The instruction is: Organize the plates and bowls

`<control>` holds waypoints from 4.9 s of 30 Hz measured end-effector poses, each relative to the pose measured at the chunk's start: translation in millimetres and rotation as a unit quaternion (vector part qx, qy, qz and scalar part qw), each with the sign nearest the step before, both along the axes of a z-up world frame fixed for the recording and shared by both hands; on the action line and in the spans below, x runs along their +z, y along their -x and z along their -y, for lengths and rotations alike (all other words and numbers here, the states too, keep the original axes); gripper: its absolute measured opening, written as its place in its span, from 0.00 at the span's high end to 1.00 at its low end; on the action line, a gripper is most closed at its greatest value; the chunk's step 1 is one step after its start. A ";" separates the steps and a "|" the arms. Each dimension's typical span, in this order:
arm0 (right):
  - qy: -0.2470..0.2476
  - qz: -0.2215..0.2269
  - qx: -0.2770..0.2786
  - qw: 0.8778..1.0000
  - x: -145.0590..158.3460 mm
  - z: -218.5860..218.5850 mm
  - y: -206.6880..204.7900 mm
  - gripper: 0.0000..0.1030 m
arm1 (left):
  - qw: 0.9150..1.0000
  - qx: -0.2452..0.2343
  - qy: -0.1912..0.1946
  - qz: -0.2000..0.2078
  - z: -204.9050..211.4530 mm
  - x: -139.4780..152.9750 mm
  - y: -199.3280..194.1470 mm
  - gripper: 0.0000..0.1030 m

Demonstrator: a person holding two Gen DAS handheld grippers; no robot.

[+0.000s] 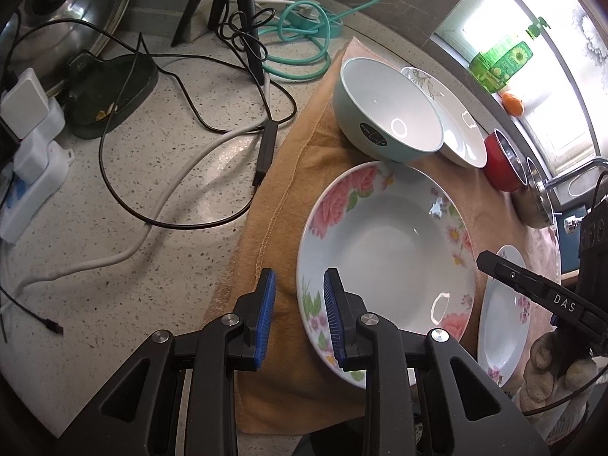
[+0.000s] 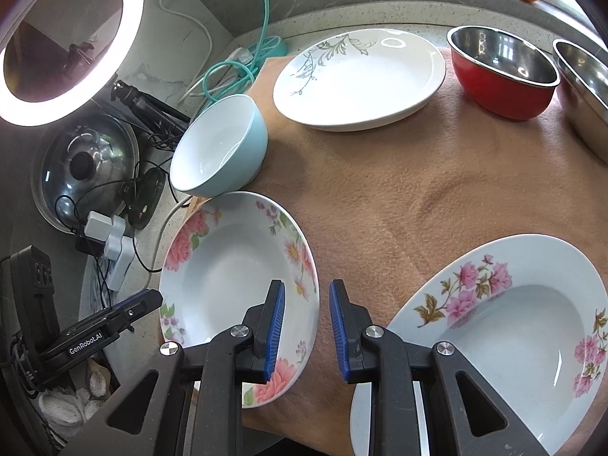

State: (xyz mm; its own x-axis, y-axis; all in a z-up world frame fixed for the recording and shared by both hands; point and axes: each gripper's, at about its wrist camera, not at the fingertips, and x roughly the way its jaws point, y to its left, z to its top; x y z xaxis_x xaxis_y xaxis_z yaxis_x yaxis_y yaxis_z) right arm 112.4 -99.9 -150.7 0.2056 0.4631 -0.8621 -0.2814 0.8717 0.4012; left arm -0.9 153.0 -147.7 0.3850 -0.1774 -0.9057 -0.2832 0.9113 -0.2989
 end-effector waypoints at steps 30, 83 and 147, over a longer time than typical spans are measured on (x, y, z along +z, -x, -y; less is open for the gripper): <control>0.006 -0.028 0.020 0.999 -20.4 -18.0 -8.8 0.80 | 0.999 -0.008 0.042 -0.004 -10.7 -11.2 -7.5 0.93; 0.000 -0.003 -0.010 1.000 2.3 9.3 2.8 0.88 | 0.999 -0.021 0.047 0.015 7.7 12.7 -9.2 0.93; 0.004 -0.013 -0.171 0.985 11.0 203.8 40.3 0.88 | 0.982 -0.179 0.064 0.007 184.1 14.4 -38.6 0.93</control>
